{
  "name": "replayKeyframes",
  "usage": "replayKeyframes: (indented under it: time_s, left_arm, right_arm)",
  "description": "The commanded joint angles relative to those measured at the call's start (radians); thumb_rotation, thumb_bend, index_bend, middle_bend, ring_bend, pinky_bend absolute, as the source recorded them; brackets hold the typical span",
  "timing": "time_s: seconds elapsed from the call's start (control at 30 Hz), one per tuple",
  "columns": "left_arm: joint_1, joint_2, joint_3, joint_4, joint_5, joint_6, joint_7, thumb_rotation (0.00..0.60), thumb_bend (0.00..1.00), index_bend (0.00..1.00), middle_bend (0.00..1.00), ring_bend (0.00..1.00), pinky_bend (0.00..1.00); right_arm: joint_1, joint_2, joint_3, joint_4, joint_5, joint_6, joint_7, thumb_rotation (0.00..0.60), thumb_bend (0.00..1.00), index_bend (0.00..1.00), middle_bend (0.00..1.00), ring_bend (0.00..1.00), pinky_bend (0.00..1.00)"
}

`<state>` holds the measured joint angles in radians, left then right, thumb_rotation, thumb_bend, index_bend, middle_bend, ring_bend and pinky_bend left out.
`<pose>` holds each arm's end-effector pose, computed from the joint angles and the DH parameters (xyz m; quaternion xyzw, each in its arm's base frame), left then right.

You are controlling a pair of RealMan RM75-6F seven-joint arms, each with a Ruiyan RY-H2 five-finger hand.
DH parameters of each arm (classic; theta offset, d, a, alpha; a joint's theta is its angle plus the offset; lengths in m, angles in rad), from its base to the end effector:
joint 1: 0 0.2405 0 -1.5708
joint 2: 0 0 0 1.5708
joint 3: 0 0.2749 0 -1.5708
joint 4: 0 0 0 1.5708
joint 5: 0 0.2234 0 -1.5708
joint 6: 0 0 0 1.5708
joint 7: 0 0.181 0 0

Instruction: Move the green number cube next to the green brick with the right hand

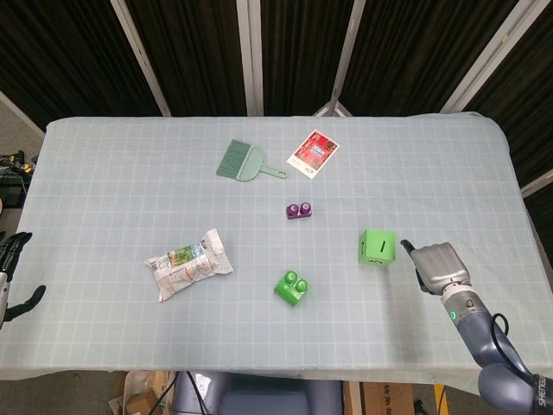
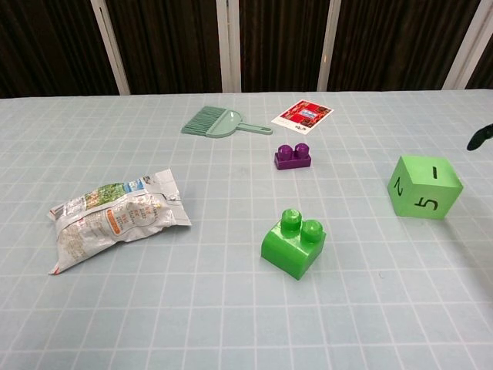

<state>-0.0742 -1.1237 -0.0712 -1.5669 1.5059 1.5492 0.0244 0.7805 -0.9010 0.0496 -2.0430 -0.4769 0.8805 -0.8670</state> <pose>-0.3362 0.2218 0.1720 -0.5870 -0.3450 -0.3943 0.6173 -0.2277 -0.3405 0.1063 0.7613 -0.3975 0.0812 0.5057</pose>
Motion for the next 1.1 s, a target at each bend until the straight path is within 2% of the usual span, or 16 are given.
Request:
replayKeyframes:
  time_s: [0.03, 0.23, 0.33, 1.1]
  left_arm:
    - [-0.001, -0.001, 0.000, 0.000, -0.001, -0.001, 0.003, 0.600, 0.34, 0.10, 0.10, 0.05, 0.16]
    - [-0.002, -0.003, -0.003, 0.002, -0.009, -0.005, 0.007, 0.600, 0.34, 0.10, 0.10, 0.05, 0.16]
    - [-0.004, -0.004, -0.003, 0.002, -0.011, -0.008, 0.011, 0.600, 0.34, 0.10, 0.10, 0.05, 0.16]
    - [-0.005, -0.015, -0.001, 0.000, -0.013, -0.009, 0.040, 0.600, 0.34, 0.10, 0.10, 0.05, 0.16]
  right_arm:
    - [0.070, -0.031, -0.029, 0.015, 0.116, 0.031, -0.057, 0.600, 0.79, 0.10, 0.84, 0.84, 0.74]
    - [0.153, -0.055, -0.051, 0.056, 0.278, 0.048, -0.087, 0.600, 0.80, 0.10, 0.84, 0.84, 0.74]
    - [0.168, -0.055, -0.064, 0.067, 0.311, 0.041, -0.085, 0.600, 0.79, 0.10, 0.84, 0.84, 0.74]
    - [0.241, -0.130, -0.148, 0.214, 0.364, -0.055, -0.019, 0.600, 0.79, 0.10, 0.84, 0.84, 0.74]
